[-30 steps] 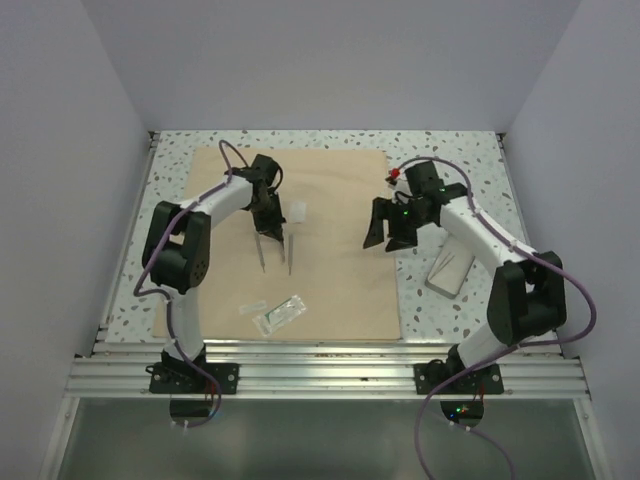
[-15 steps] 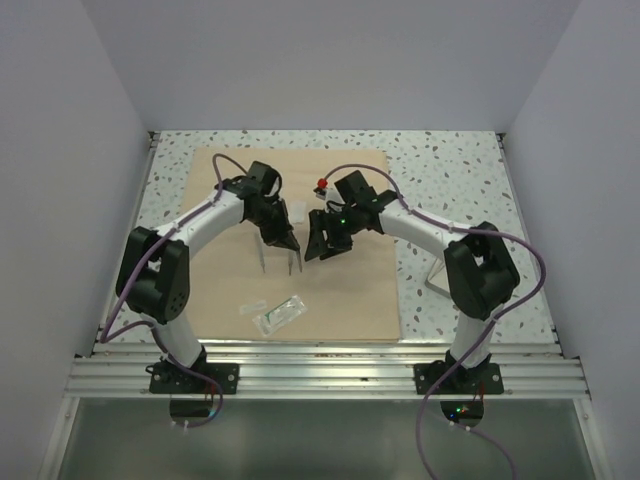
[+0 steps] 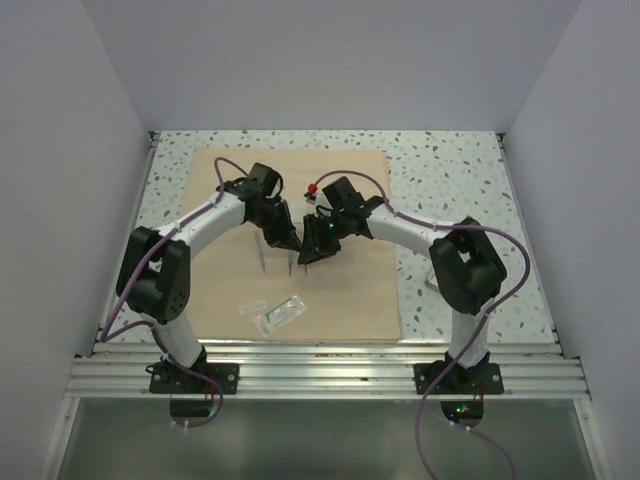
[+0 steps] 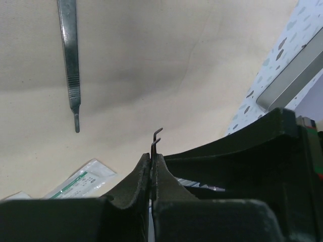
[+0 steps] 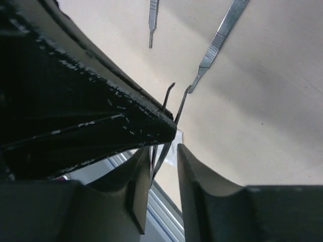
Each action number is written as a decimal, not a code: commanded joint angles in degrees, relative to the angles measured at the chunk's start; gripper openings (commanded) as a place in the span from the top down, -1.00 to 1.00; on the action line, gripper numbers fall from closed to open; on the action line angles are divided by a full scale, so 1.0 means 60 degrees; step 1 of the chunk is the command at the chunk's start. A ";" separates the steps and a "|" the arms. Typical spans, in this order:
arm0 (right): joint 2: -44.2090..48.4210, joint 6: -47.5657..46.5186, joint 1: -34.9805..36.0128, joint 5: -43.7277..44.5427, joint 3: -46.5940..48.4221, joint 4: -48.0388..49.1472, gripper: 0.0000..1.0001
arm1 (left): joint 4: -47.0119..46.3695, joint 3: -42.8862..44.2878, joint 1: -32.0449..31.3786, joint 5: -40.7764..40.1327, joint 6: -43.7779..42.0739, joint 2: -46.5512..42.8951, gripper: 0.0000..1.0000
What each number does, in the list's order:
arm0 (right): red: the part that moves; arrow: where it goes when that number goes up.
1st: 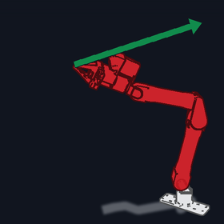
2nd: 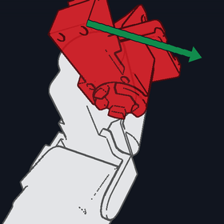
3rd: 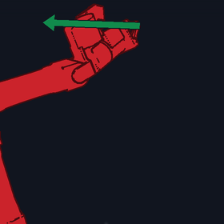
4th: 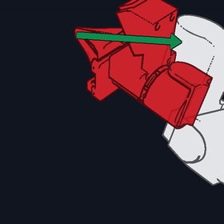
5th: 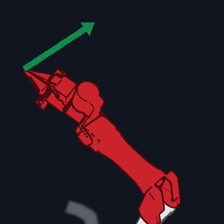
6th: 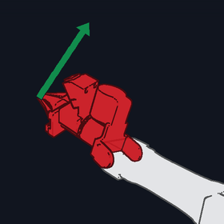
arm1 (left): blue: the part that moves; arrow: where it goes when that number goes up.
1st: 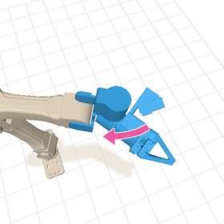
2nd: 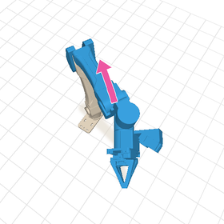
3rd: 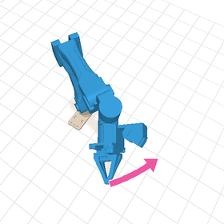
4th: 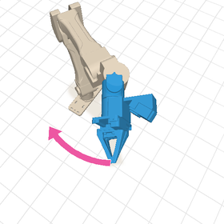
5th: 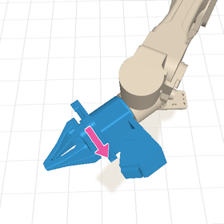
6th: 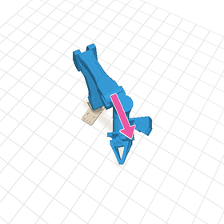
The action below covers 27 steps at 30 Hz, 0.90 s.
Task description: Prepare the surgical pack
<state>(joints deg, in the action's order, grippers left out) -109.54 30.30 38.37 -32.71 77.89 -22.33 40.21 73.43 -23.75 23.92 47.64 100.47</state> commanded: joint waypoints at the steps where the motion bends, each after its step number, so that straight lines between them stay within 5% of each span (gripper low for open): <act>1: -0.0011 0.0208 0.0050 -0.0013 0.0290 0.0352 0.53 | -0.0270 0.0447 -0.0056 0.0305 0.0176 -0.0294 1.00; 2: 0.0062 0.0208 0.0036 0.0104 0.0232 0.0294 0.83 | -0.0270 0.0447 -0.0056 0.0319 0.0161 -0.0251 1.00; 4: 0.0106 0.0237 0.0050 0.0134 0.0188 0.0191 1.00 | -0.0299 0.0389 -0.0056 0.0392 0.0044 -0.0235 1.00; 5: 0.0165 0.0237 0.0036 0.0294 0.0130 -0.0012 1.00 | -0.0372 0.0389 -0.0027 0.0320 -0.0043 -0.0235 0.48; 8: 0.0326 0.0150 -0.0066 0.0544 -0.0220 -0.0408 1.00 | -0.0343 0.0418 0.0221 -0.0060 -0.0190 -0.0454 -0.44; 10: 0.0662 0.0135 -0.0329 0.0909 -0.0499 -0.0628 1.00 | -0.0111 0.0593 0.0427 -0.0441 -0.0497 -0.0499 -0.62; 15: 0.1950 0.0004 -0.1965 0.1729 -0.1686 -0.1667 1.00 | 0.0491 0.0726 0.1013 -0.1465 -0.1214 -0.0645 -0.64; 20: 0.3386 -0.0670 -0.3828 0.4535 -0.1848 -0.4328 1.00 | 0.0418 0.0184 0.1174 -0.1629 -0.1392 -0.0704 -0.58; 27: 0.4266 -0.0861 -0.6989 0.6052 -0.2682 -0.5083 1.00 | 0.0608 0.0213 0.1350 -0.1702 -0.1582 -0.0529 -0.56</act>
<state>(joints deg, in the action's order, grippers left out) -85.41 26.70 1.98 -3.07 64.45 -46.59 42.70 74.35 -16.58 14.87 40.51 98.30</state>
